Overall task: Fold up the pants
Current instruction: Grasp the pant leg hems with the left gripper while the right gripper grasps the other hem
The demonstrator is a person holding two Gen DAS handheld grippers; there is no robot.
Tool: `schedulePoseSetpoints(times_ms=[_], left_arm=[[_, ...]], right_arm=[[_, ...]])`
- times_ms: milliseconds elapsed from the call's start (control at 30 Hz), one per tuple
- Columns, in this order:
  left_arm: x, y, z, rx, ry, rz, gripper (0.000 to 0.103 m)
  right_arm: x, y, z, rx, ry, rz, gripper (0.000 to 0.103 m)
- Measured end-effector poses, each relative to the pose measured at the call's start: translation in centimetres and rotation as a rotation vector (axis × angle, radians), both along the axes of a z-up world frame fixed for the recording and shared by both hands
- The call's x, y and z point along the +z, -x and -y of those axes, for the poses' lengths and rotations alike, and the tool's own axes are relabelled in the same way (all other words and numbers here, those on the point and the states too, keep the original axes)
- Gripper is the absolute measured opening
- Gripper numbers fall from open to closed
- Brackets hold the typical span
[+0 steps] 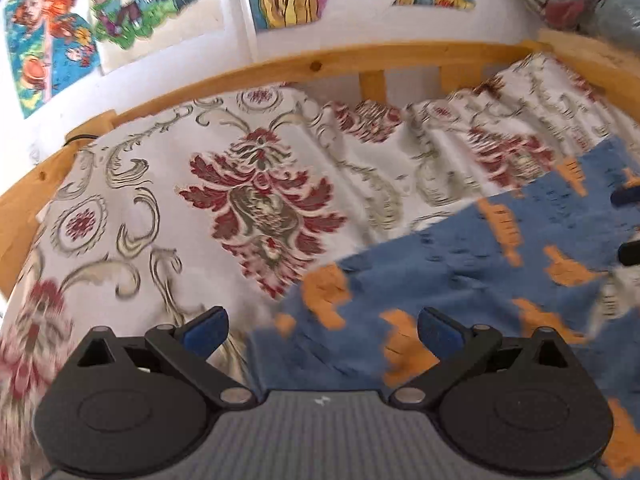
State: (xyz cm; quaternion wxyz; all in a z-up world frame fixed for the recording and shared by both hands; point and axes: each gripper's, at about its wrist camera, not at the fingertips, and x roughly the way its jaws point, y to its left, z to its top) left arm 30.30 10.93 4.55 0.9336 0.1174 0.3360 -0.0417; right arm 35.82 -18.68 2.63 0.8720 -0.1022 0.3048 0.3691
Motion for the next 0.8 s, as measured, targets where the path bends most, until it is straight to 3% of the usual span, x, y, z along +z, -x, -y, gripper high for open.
schedulePoseSetpoints(times_ms=[233, 467, 600, 733, 800], left_arm=[[-1.4, -5.4, -3.7, -0.072, 0.031, -0.1, 0.087], [-1.8, -6.4, -2.7, -0.234, -0.105, -0.18, 0.04], [-1.9, -6.8, -3.0, -0.257, -0.066, -0.222, 0.039], [-2.2, -8.2, -3.7, -0.227, -0.019, -0.275, 0.038], [-2.2, -8.8, -4.1, -0.206, -0.012, -0.291, 0.028]], right_arm=[[-0.5, -4.9, -4.9, 0.201, 0.09, 0.009, 0.094], [-1.4, -9.7, -6.6, 0.254, 0.175, -0.051, 0.08], [-1.6, -11.2, -6.0, 0.262, 0.182, -0.105, 0.072], [-1.8, -11.2, -6.0, 0.313, 0.218, -0.099, 0.064], [-2.0, -10.9, -6.3, 0.345, 0.245, -0.09, 0.061]])
